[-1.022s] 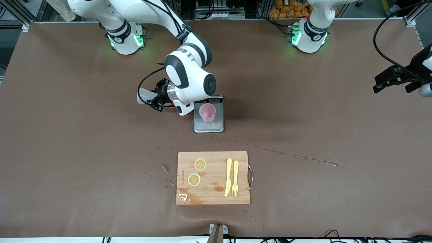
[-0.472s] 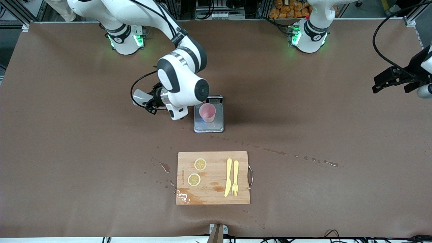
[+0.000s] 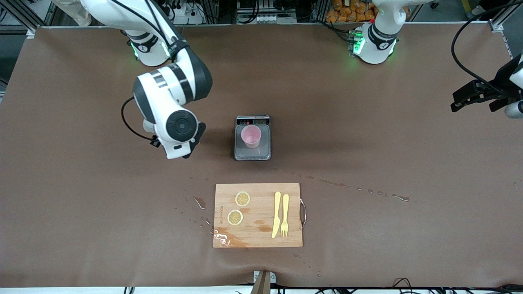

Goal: Add sauce to pink cup with both arms

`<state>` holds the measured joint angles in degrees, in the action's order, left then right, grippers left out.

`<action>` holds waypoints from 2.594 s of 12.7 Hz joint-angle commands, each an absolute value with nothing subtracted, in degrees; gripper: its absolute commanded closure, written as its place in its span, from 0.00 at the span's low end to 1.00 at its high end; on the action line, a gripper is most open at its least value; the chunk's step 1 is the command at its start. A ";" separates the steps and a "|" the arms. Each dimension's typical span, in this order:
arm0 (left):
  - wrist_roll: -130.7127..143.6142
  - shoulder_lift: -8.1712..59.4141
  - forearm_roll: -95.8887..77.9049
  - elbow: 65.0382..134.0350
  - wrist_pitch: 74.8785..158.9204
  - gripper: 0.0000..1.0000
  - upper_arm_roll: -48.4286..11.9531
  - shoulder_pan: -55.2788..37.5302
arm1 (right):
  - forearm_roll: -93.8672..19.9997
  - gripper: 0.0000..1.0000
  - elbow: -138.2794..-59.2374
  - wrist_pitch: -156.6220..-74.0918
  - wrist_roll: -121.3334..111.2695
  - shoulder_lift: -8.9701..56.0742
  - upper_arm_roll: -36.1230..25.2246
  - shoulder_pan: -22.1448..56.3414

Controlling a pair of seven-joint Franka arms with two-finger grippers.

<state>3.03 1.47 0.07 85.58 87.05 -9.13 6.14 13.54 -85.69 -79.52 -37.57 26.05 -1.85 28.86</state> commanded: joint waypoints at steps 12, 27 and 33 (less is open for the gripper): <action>6.06 -0.88 1.23 86.31 84.29 0.00 -9.76 6.86 | 8.53 0.70 -97.02 -97.71 -62.03 18.72 -1.05 8.98; 5.19 0.35 1.23 86.40 84.72 0.00 -9.76 6.59 | -16.57 0.82 -107.05 -131.12 -95.86 27.32 -0.97 -8.96; 5.27 0.26 1.23 86.66 84.64 0.00 -9.84 6.42 | -35.04 0.82 -103.28 -133.15 -107.22 32.52 -0.97 -12.30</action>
<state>5.34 0.65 0.33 86.42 84.79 -9.36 6.21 -30.18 -105.97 -134.06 -104.14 31.49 -1.96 -10.42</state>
